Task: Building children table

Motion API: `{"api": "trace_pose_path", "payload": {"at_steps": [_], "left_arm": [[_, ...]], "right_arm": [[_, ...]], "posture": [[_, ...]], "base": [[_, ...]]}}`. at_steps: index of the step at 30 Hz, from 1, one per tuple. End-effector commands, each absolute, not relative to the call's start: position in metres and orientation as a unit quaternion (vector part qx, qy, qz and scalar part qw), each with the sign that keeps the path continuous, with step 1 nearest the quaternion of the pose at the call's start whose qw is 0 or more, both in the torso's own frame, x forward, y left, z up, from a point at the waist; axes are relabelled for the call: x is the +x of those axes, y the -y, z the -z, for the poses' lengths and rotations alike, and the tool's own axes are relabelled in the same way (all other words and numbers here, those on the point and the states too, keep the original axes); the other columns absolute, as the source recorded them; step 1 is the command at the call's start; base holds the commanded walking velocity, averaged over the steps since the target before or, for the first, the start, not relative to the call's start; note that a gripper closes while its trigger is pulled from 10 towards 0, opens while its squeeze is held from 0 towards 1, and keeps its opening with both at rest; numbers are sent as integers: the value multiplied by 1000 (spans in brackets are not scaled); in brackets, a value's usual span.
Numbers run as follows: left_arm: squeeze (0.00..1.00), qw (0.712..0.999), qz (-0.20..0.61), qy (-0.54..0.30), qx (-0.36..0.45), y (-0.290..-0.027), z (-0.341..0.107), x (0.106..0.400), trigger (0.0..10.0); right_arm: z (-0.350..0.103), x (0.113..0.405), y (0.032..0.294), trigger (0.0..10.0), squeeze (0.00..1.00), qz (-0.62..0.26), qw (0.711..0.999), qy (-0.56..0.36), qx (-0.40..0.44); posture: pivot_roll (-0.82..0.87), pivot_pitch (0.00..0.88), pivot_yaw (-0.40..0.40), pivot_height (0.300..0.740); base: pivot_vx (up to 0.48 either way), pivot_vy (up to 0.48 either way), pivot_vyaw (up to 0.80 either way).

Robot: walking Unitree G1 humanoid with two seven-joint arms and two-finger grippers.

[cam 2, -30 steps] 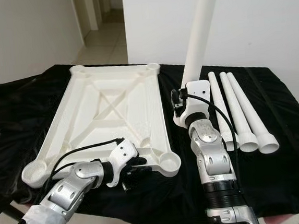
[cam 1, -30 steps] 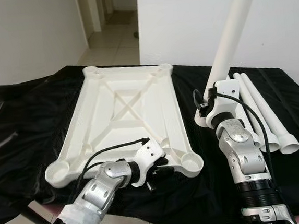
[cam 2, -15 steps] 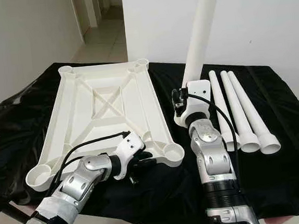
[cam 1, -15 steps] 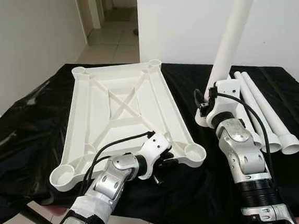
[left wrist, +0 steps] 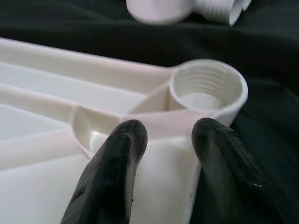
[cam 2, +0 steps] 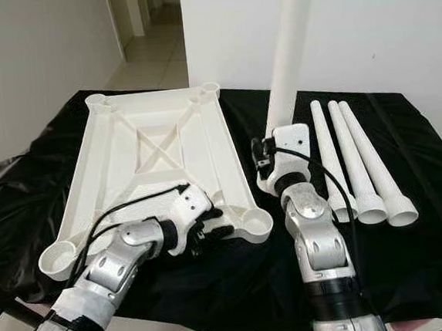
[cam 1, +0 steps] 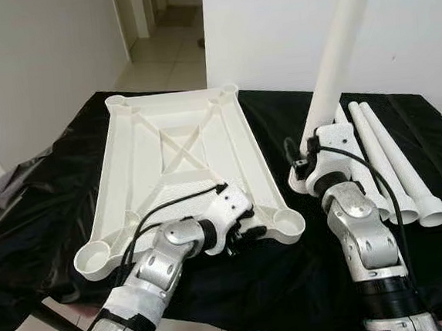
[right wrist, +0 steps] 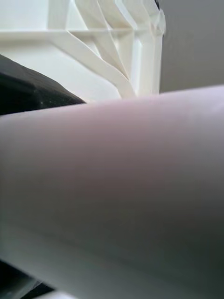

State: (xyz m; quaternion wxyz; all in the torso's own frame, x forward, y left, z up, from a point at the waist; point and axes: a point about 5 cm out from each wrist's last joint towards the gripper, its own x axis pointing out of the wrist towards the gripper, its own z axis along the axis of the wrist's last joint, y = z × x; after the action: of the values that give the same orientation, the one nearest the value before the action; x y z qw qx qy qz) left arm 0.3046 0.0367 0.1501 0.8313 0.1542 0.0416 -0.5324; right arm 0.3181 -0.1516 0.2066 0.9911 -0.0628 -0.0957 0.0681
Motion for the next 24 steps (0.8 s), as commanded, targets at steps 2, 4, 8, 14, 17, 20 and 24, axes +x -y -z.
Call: {"api": "trace_pose_path", "payload": {"at_steps": [2, 4, 8, 14, 17, 20, 24], "left_arm": [[0, 864, 484, -9, 137, -44, -161, 305, 10000], [0, 862, 490, -1, 130, -44, -164, 303, 10000], [0, 848, 514, 9, 130, -47, -164, 293, 10000], [0, 827, 549, 17, 118, -55, -166, 276, 10000], [0, 825, 554, 24, 108, -58, -168, 270, 10000], [0, 826, 553, 25, 103, -60, -168, 267, 10000], [0, 828, 552, 19, 95, -64, -167, 263, 10000]], "right_arm": [[-204, 311, 146, 10000, 0, -95, 988, 95, -71], [-202, 309, 145, 10000, 0, -101, 987, 93, -79], [-196, 306, 142, 10000, 0, -117, 986, 86, -86], [-190, 302, 138, 10000, 0, -137, 984, 76, -88], [-188, 300, 138, 10000, 0, -139, 983, 71, -91], [-186, 298, 139, 10000, 0, -142, 983, 68, -91], [-182, 292, 139, 10000, 0, -147, 983, 61, -92]], "posture": [[-20, 61, 23, 740], [-18, 56, 20, 740], [-11, 43, 9, 740], [-10, 31, 3, 740], [-10, 27, 2, 740], [-9, 26, 0, 740], [-5, 24, -4, 740]], "base": [[0, 0, 0], [0, 0, 0], [0, 0, 0], [0, 0, 0], [0, 0, 0], [0, 0, 0], [0, 0, 0]]}}
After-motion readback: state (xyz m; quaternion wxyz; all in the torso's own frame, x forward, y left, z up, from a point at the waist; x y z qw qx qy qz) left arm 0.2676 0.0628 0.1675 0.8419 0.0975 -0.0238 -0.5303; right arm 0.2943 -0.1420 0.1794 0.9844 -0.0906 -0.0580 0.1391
